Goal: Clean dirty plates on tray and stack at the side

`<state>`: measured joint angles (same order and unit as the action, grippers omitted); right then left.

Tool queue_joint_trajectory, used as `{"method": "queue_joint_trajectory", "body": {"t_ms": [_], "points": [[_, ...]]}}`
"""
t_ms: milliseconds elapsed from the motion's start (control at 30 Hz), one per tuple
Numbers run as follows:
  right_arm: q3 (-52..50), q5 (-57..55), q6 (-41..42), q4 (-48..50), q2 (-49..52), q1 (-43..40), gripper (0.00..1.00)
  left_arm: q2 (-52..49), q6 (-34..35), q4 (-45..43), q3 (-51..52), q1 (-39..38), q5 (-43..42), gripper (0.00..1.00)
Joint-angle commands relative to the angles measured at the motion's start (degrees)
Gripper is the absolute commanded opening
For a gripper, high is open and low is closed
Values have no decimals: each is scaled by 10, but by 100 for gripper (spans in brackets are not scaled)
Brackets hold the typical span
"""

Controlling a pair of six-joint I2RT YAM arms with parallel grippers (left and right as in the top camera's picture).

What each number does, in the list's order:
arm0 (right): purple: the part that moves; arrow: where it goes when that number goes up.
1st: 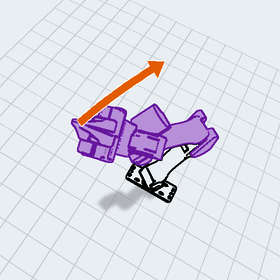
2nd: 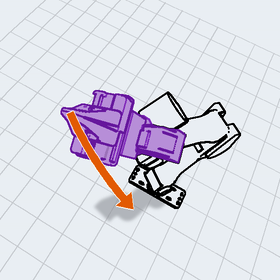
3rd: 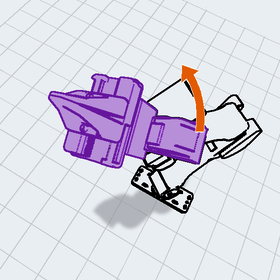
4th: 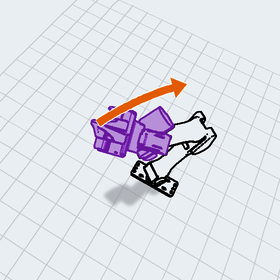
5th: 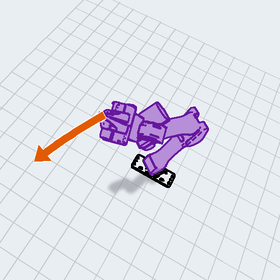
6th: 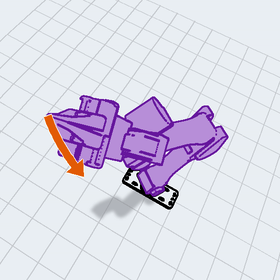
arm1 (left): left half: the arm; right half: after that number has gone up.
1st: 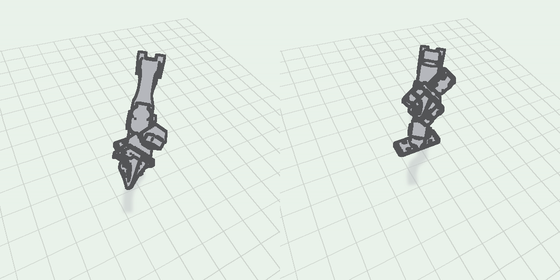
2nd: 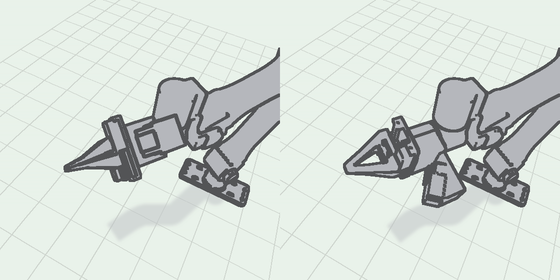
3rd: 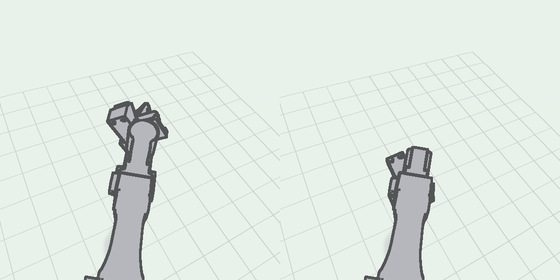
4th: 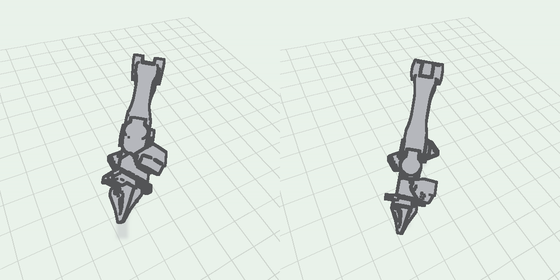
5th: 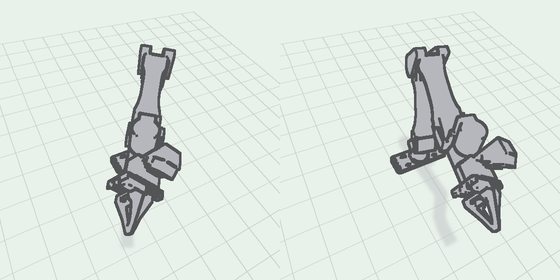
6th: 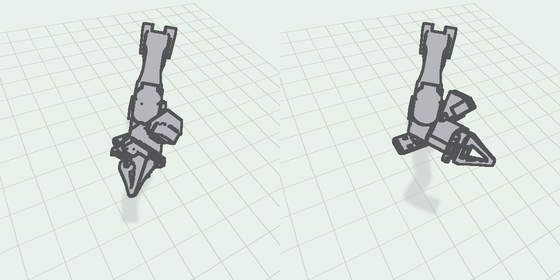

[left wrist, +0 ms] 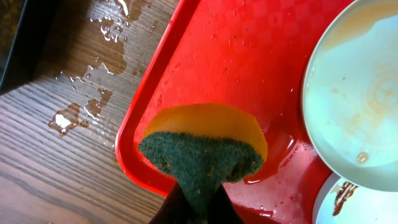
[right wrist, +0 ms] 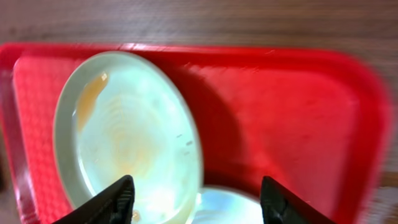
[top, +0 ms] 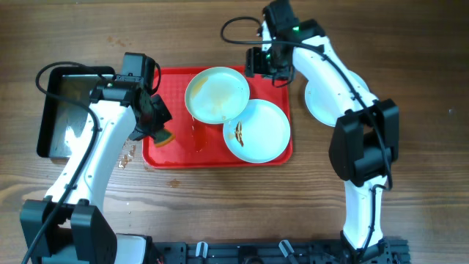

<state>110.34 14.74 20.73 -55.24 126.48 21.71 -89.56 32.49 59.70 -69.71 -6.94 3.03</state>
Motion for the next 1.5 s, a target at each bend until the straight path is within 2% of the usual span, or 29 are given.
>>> {"method": "queue_joint_trajectory", "body": {"t_ms": [0, 100, 367, 500, 567, 633, 900, 933, 1033, 1133, 1233, 1333, 1367, 1467], "points": [[-5, 17, 13, -19, 15, 21, 64, 7, 8, -4, -6, 3, -9, 4], [-12, -23, 49, -23, 26, 49, 64, 7, 8, -5, -6, 3, -9, 4], [-12, -66, 67, -31, 58, 54, 64, 7, 8, -7, -6, 3, -9, 4], [-13, -66, 85, -29, 63, 54, 43, 7, 7, -10, -6, 3, -9, 4], [-13, -62, 95, -26, 65, 54, 39, 7, -7, -10, -6, 3, -9, 4], [-13, -57, 95, -22, 65, 54, 37, 7, -7, -11, -6, 3, -9, 4], [-47, -57, 114, 16, 66, 54, 39, 7, -7, -16, -6, 3, -11, 4], [-47, -57, 113, 23, 66, 54, 36, 7, -7, -16, -6, 3, -11, 4], [-37, -58, 104, 28, 65, 54, 18, 7, -7, -16, -6, 3, -11, 4], [12, -58, 68, 3, 64, 53, 4, 7, -7, -16, -6, 3, -11, 4], [75, -68, 16, -41, 60, 53, 4, 7, -7, -16, -6, 3, -11, 4], [129, -154, -14, -96, 56, 53, 4, 7, -7, -19, -6, 3, -11, 4], [136, -191, -54, -109, 42, 56, 4, 7, -7, -21, -6, 3, -11, 4], [136, -365, -89, -131, 5, 78, 4, 7, -7, -36, -6, 3, -11, 4]]}}
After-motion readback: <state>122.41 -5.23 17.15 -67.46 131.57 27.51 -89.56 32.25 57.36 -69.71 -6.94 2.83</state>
